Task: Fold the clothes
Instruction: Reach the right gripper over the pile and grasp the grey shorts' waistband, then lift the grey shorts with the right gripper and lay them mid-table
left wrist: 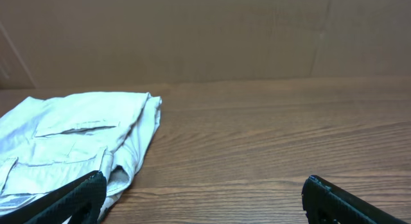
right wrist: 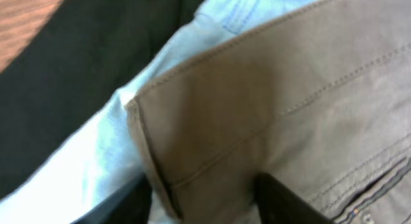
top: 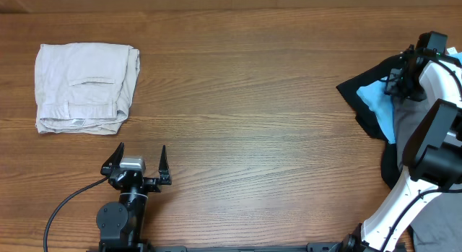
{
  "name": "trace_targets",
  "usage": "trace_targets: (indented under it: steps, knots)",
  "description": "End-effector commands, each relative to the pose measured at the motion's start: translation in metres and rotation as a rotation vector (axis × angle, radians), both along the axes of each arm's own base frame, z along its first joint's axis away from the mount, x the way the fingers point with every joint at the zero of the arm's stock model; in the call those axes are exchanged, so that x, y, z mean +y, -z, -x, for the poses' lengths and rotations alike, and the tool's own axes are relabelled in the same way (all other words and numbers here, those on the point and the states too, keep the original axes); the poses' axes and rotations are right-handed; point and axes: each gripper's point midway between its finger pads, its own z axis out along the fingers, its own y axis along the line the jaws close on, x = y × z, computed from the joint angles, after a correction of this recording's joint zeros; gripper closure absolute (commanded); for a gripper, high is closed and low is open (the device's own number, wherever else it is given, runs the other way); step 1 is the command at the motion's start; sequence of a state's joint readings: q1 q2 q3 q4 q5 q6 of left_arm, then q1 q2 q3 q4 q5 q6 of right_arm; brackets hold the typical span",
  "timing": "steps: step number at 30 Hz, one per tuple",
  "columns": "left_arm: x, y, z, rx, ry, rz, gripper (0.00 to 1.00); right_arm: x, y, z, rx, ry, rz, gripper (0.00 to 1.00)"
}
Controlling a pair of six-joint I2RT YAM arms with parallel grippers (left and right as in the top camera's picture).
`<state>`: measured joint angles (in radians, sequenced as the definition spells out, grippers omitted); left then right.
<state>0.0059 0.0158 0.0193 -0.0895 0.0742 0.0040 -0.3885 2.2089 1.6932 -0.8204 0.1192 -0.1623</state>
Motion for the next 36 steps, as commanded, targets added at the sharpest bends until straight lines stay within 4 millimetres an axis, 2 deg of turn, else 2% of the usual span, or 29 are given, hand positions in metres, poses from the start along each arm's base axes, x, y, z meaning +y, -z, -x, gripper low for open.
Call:
trace_targets:
  steps: [1, 3, 6, 8, 12, 16, 21, 25, 28, 34, 36]
  knots:
    - [0.000, 0.000, 0.000, -0.009, 0.000, -0.019, 0.00, -0.001, 0.009, 0.003, 0.011, 0.009, -0.015, 0.55]
    - [0.000, 0.000, 0.000, -0.009, 0.000, -0.019, 0.00, -0.001, 0.009, 0.004, 0.012, 0.009, -0.015, 0.65]
    - [0.000, 0.000, 0.000, -0.009, 0.000, -0.019, 0.00, -0.001, 0.009, 0.004, 0.014, 0.010, -0.016, 0.96]
    - [0.000, 0.000, 0.000, -0.009, 0.000, -0.019, 0.00, -0.001, 0.007, 0.000, -0.005, 0.011, -0.020, 0.96]
    - [0.000, 0.000, 0.000, -0.009, 0.000, -0.019, 0.00, 0.018, -0.008, -0.016, -0.077, -0.029, -0.135, 0.96]
    - [0.000, 0.000, 0.000, -0.009, 0.000, -0.019, 0.00, 0.013, -0.055, -0.028, -0.134, -0.033, -0.125, 0.96]
    - [0.000, 0.000, 0.000, -0.009, 0.000, -0.019, 0.00, 0.006, -0.116, -0.028, -0.181, 0.001, -0.123, 0.96]
    - [0.000, 0.000, 0.000, -0.009, 0.000, -0.019, 0.00, 0.015, -0.146, -0.023, -0.186, -0.012, -0.161, 0.96]
    - [0.000, 0.000, 0.000, -0.009, 0.000, -0.019, 0.00, 0.035, -0.161, -0.026, -0.214, -0.049, -0.246, 0.96]
    - [0.000, 0.000, 0.000, -0.009, 0.000, -0.019, 0.00, 0.095, -0.184, -0.029, -0.239, -0.123, -0.445, 0.96]
    - [0.000, 0.000, 0.000, -0.009, 0.000, -0.019, 0.00, 0.122, -0.190, -0.030, -0.236, -0.156, -0.521, 0.96]
